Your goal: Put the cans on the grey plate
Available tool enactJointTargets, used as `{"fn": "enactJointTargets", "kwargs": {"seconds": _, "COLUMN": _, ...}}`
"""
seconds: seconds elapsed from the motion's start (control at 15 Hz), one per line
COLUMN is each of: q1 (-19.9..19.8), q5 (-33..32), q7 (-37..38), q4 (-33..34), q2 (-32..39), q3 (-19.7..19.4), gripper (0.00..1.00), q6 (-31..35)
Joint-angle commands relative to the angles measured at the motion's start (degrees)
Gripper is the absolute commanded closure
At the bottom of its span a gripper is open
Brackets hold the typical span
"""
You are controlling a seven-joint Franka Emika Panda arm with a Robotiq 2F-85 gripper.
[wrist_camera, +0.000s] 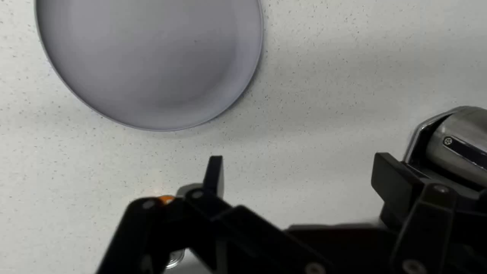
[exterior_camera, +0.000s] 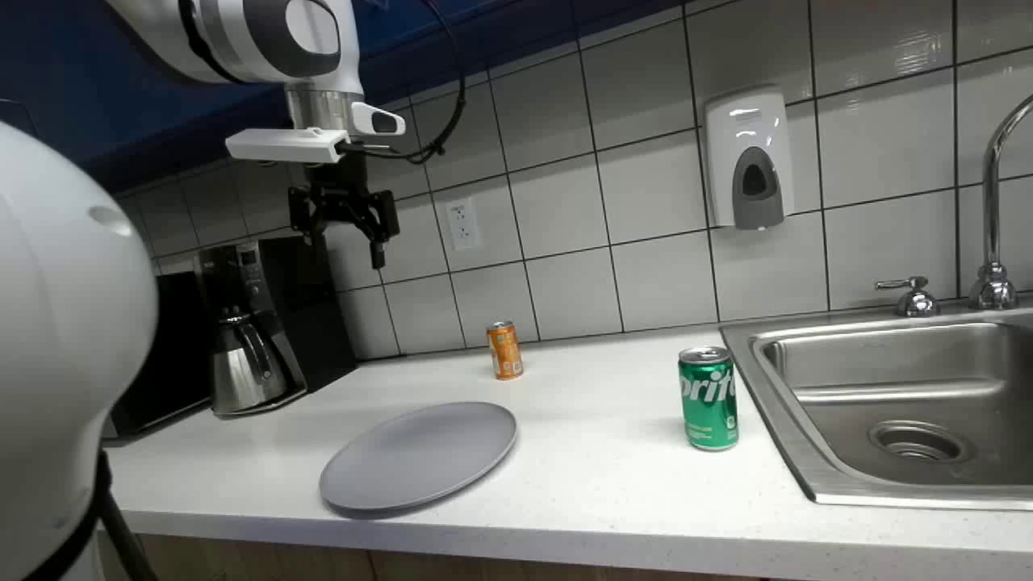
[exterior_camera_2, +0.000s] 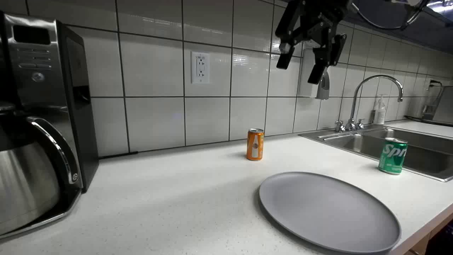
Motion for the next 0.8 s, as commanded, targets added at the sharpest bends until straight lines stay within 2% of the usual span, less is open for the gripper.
{"fn": "enactJointTargets", "kwargs": {"seconds": 0.0, "q1": -0.8, "q5": 0.3, "q7": -0.2, "q4": 0.1, "q2": 0.0, "q3": 0.7, "gripper": 0.00, "q6": -0.2}}
{"fn": "enactJointTargets", "kwargs": {"seconds": 0.27, "q1": -1.0, "q5": -0.1, "q7": 0.0, "q4": 0.1, "q2": 0.1, "q3": 0.8, "gripper": 0.00, "q6": -0.2}}
{"fn": "enactJointTargets", "kwargs": {"seconds": 0.73, "q1": -2.9, "q5": -6.1, "q7": 0.6, "q4": 0.3, "q2": 3.3, "q3": 1.4, "gripper": 0.00, "q6": 2.1}}
